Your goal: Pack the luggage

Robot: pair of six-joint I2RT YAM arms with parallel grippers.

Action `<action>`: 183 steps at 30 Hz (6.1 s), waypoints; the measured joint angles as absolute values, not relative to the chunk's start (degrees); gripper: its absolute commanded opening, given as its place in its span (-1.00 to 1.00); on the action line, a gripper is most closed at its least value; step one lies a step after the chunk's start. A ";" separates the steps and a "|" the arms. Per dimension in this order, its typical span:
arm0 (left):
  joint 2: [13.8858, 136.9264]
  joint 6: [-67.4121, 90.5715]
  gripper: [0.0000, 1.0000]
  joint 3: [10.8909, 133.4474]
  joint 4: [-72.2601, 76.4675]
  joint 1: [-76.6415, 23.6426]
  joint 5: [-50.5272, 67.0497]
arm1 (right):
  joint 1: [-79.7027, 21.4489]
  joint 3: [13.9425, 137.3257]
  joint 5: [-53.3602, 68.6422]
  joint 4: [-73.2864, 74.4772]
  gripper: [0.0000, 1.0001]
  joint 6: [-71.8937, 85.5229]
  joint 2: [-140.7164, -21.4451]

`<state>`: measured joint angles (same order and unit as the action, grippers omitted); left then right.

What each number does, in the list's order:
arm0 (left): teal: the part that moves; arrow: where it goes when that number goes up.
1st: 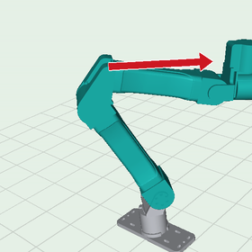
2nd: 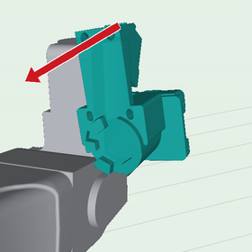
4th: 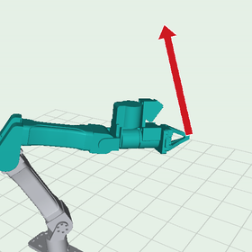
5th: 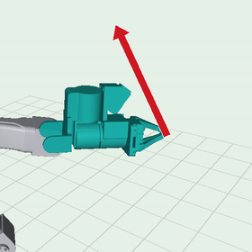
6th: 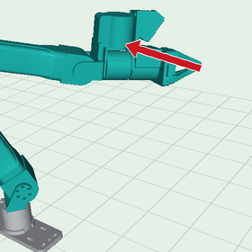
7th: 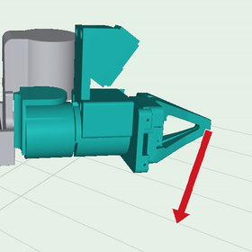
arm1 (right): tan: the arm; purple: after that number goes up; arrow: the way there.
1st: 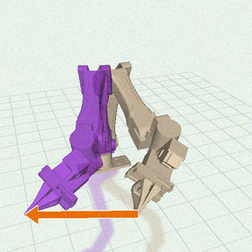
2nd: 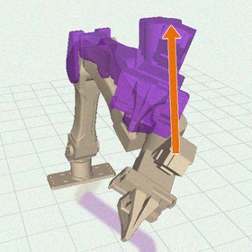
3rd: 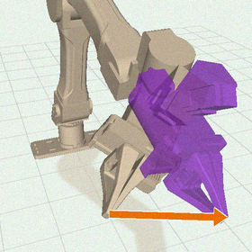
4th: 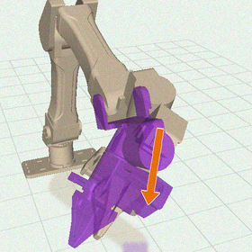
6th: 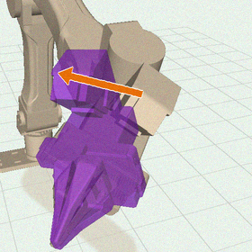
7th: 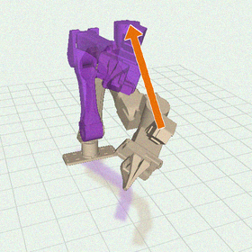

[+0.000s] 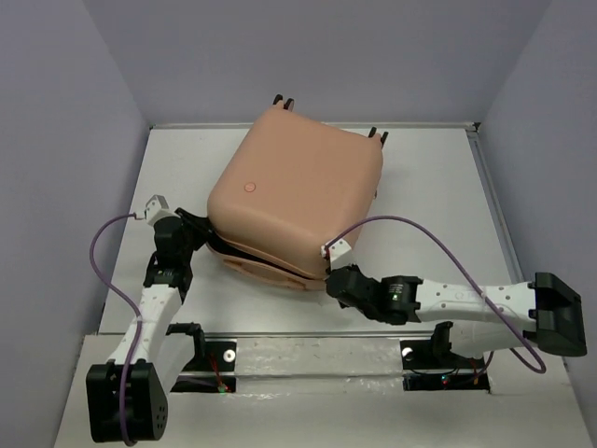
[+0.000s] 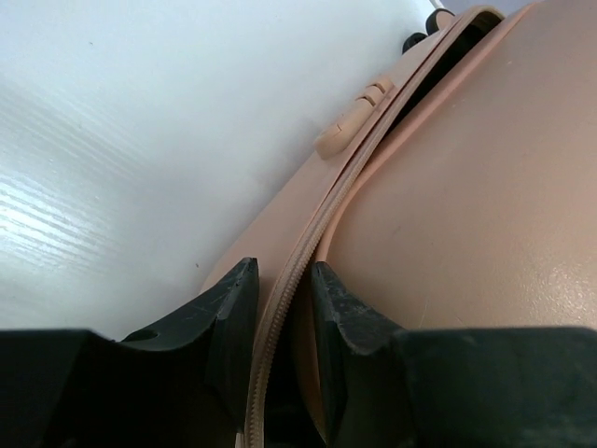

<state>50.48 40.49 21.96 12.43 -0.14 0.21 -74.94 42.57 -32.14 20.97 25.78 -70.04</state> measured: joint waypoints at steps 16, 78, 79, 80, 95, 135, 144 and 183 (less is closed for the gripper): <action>41.67 41.32 -0.23 25.21 -1.80 -5.37 9.39 | -50.37 40.47 -2.33 17.98 -0.86 19.25 -60.90; 52.58 55.70 -0.31 18.13 15.09 -44.69 -2.24 | -61.58 30.89 -26.11 -6.11 -0.86 31.64 -60.49; 53.49 55.70 -0.31 18.74 15.49 -44.69 -2.17 | -61.67 30.89 -24.53 -7.22 -0.86 31.66 -60.77; 54.65 55.68 -0.31 19.33 15.81 -44.95 -2.09 | -61.93 30.92 -22.48 -9.34 -0.86 31.75 -61.73; 58.81 54.89 -0.32 22.83 17.17 -46.28 -1.96 | -70.11 36.53 -28.73 -1.52 -0.09 37.60 -58.98; 60.62 55.27 -0.34 22.72 20.36 -46.92 -2.37 | -62.28 40.80 -40.66 9.54 -0.86 18.55 -73.47; 65.28 55.09 -0.38 23.92 21.54 -46.92 -3.66 | -61.93 37.67 -28.47 9.50 -0.86 21.04 -59.70; 65.84 51.72 0.68 26.48 22.98 -47.37 -0.19 | -74.59 40.29 -28.18 7.51 0.52 29.45 -60.29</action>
<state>65.84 51.72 26.48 22.98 -47.37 -0.19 -74.59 40.29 -28.18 7.51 29.45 -60.29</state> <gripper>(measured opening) 0.699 0.647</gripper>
